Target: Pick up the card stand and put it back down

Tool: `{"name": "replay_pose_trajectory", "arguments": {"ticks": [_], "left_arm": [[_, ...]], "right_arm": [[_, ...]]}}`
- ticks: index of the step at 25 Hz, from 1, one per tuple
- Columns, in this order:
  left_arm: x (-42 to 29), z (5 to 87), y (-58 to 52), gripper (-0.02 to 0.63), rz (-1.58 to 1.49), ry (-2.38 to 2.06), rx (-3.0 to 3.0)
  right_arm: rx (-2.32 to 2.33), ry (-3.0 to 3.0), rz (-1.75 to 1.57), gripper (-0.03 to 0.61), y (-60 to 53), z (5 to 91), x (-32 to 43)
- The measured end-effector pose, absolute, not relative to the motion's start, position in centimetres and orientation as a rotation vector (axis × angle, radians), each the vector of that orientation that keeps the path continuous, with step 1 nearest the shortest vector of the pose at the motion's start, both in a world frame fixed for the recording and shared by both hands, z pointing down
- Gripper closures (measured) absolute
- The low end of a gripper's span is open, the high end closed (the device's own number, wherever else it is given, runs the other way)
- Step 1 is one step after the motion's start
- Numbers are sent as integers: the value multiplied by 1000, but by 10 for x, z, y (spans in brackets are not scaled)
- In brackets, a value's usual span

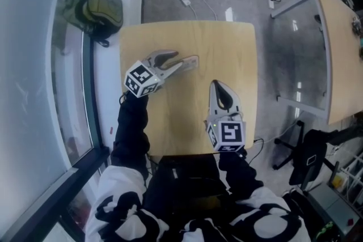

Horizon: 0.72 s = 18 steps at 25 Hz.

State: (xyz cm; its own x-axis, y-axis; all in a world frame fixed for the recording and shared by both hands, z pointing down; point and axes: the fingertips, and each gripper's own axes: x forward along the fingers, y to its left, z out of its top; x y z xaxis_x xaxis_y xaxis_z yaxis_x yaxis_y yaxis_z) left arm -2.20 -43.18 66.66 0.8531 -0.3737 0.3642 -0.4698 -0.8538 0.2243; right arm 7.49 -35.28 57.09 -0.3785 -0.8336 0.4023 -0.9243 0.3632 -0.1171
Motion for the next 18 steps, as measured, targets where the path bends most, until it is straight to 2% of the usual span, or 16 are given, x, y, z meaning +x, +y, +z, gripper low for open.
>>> {"name": "replay_pose_trajectory", "arguments": {"ticks": [4, 18], "left_arm": [[-43, 656, -430, 465, 424, -749, 2704], [-99, 560, -371, 465, 192, -1190, 2666]], "right_arm": [[1575, -2354, 463, 554, -341, 561, 73], [1573, -2443, 355, 554, -292, 506, 56]]}}
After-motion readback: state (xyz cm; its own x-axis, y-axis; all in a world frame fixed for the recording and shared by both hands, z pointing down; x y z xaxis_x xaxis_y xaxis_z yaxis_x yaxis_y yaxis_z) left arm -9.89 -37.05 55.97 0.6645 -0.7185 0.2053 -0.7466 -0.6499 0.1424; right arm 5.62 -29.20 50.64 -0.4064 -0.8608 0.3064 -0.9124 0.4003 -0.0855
